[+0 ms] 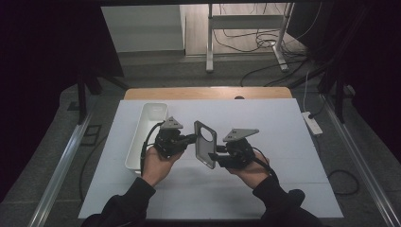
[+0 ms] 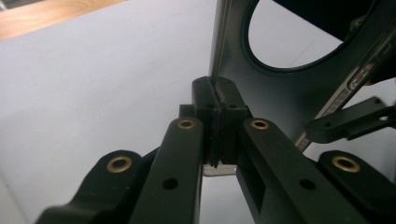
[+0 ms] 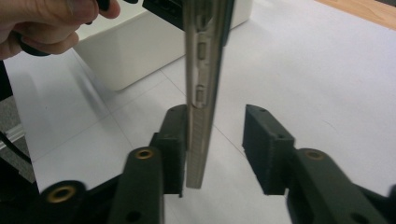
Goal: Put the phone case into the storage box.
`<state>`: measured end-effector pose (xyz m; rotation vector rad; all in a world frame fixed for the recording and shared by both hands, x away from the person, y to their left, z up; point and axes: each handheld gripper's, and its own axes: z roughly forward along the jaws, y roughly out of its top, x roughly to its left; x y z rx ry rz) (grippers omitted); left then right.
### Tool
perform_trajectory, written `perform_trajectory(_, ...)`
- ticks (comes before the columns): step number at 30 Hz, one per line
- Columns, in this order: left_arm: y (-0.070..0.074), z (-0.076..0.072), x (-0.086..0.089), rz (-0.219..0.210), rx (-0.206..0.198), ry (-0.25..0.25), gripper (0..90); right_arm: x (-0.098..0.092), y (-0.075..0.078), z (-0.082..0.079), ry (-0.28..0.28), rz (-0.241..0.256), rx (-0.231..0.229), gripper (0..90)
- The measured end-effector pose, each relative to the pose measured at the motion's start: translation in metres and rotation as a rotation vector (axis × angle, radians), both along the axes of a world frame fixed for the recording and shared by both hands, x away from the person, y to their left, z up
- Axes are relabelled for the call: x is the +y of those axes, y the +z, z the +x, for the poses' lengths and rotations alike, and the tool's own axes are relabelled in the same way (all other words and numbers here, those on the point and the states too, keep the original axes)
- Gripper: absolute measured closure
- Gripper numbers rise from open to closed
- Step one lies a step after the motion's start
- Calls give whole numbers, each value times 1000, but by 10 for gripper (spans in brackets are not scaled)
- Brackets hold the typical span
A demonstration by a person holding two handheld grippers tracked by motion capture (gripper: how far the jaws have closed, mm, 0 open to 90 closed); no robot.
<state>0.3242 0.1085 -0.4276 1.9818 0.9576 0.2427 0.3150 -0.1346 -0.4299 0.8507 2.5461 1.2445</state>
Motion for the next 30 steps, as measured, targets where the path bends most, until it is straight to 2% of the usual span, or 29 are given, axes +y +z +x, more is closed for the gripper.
perform_trajectory(10,5,1,10,-10,-8,41,889,-9,3,2,4,30,16,436)
perform_trajectory(15,7,2,15,-7,-11,56,889,-13,5,3,10,24,25,361)
perform_trajectory(30,13,6,31,-8,-18,89,889,-36,3,1,-25,22,52,294)
